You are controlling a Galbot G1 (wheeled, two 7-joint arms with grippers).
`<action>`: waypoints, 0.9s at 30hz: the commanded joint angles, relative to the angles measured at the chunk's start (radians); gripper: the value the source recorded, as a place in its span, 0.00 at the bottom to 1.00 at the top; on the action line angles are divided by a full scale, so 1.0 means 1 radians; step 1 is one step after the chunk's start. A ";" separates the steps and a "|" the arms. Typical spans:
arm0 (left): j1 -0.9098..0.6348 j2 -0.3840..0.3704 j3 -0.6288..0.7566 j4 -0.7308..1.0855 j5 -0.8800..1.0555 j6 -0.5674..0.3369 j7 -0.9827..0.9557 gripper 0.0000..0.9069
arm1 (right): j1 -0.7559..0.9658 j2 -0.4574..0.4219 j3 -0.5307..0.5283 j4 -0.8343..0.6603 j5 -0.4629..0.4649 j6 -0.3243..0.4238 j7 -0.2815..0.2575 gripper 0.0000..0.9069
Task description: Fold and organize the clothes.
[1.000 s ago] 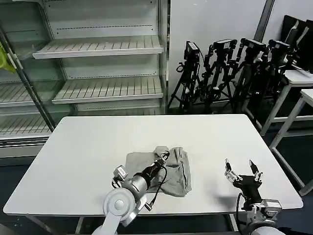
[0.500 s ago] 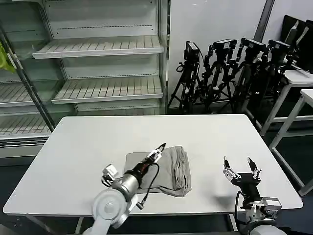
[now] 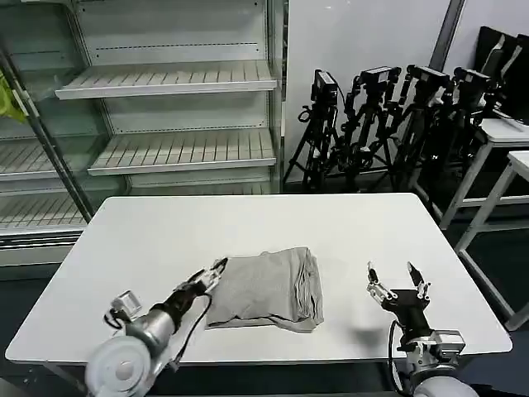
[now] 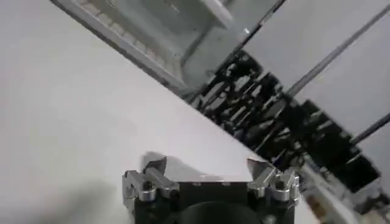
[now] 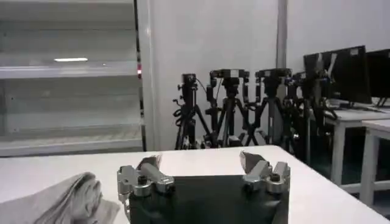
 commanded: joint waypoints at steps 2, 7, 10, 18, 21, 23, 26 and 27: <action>0.088 0.107 -0.022 0.025 0.020 0.057 0.031 1.00 | -0.006 0.002 -0.008 0.005 -0.006 0.000 -0.001 1.00; 0.052 0.065 0.030 0.077 0.027 0.057 0.038 1.00 | -0.021 -0.005 0.011 0.010 -0.004 0.000 -0.001 1.00; 0.022 0.048 0.061 0.117 0.029 0.057 0.042 1.00 | -0.026 -0.010 0.021 0.011 -0.002 0.000 -0.002 1.00; -0.040 0.014 0.094 0.147 -0.044 0.056 0.038 1.00 | -0.027 -0.017 0.027 0.012 0.001 -0.002 -0.001 1.00; -0.057 -0.006 0.106 0.147 -0.063 0.056 0.032 1.00 | -0.028 -0.016 0.029 0.016 0.001 -0.005 -0.001 1.00; -0.062 -0.012 0.118 0.142 -0.065 0.056 0.032 1.00 | -0.028 -0.015 0.032 0.016 0.001 -0.005 0.000 1.00; -0.072 -0.021 0.129 0.146 -0.066 0.055 0.032 1.00 | -0.034 -0.012 0.036 0.021 0.000 -0.005 0.000 1.00; -0.079 -0.025 0.131 0.153 -0.066 0.054 0.031 1.00 | -0.035 -0.010 0.036 0.022 0.000 -0.005 0.000 1.00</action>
